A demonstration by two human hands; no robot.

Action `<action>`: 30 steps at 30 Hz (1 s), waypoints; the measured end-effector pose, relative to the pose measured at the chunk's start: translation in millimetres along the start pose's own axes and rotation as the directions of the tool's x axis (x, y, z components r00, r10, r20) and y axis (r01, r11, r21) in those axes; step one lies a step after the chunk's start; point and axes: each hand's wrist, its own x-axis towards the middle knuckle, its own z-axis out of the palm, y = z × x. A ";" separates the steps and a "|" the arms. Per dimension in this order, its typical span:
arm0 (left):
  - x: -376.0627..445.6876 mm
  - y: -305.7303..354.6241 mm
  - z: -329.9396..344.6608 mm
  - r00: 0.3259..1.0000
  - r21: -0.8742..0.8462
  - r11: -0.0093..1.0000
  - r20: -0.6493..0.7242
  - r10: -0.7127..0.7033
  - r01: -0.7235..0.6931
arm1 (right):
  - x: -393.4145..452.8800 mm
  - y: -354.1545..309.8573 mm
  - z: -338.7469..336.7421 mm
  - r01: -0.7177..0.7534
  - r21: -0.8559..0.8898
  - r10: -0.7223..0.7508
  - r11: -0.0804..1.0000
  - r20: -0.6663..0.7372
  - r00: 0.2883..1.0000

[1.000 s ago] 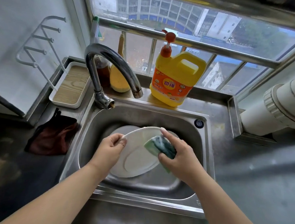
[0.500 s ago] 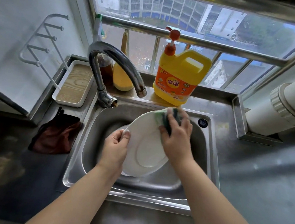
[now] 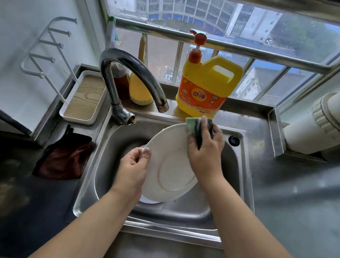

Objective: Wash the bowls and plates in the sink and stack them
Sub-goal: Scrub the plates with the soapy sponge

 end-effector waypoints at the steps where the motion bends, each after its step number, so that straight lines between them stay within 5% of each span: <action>1: -0.1 -0.2 0.4 1.000 -0.002 1.000 0.003 0.000 0.000 | -4.8 -4.6 2.6 0.027 -0.017 -0.027 1.000 -0.007 1.000; 7: -1.7 -1.3 -5.2 0.997 -0.077 0.996 0.069 -0.044 0.050 | -38.7 -25.1 27.2 0.396 -0.109 -0.391 0.912 0.065 0.918; 9: -0.1 -3.0 -6.6 0.999 -0.059 0.997 0.027 -0.048 0.049 | -29.7 -15.7 22.0 0.352 -0.117 -0.351 0.929 0.026 0.936; 14: 0.7 -3.8 -7.6 1.000 -0.015 1.000 -0.023 -0.009 0.008 | -17.3 0.4 10.4 -0.030 -0.098 0.029 0.995 -0.016 0.999; 21: 3.1 -3.3 -8.6 1.000 -0.066 0.998 0.011 0.000 0.000 | -38.2 -24.8 27.2 0.381 -0.163 -0.378 0.910 0.054 0.924; 23: 4.8 -2.7 -9.9 1.000 -0.078 0.997 -0.012 0.001 -0.002 | -26.8 -11.4 19.4 0.293 -0.152 -0.298 0.944 -0.010 0.955; 25: 7.0 -3.4 -12.5 1.000 -0.094 0.996 -0.027 -0.009 0.007 | -16.2 5.2 9.3 0.017 -0.088 -0.019 0.996 -0.017 1.000; 27: 7.4 -3.6 -14.2 0.999 -0.099 0.995 -0.036 -0.009 0.006 | -13.6 16.3 4.3 -0.244 -0.016 0.244 0.970 0.039 0.969; 30: 6.3 -4.1 -11.8 0.999 -0.057 0.998 -0.045 0.027 -0.029 | -25.4 1.5 5.6 -0.181 -0.049 0.184 0.982 0.053 0.982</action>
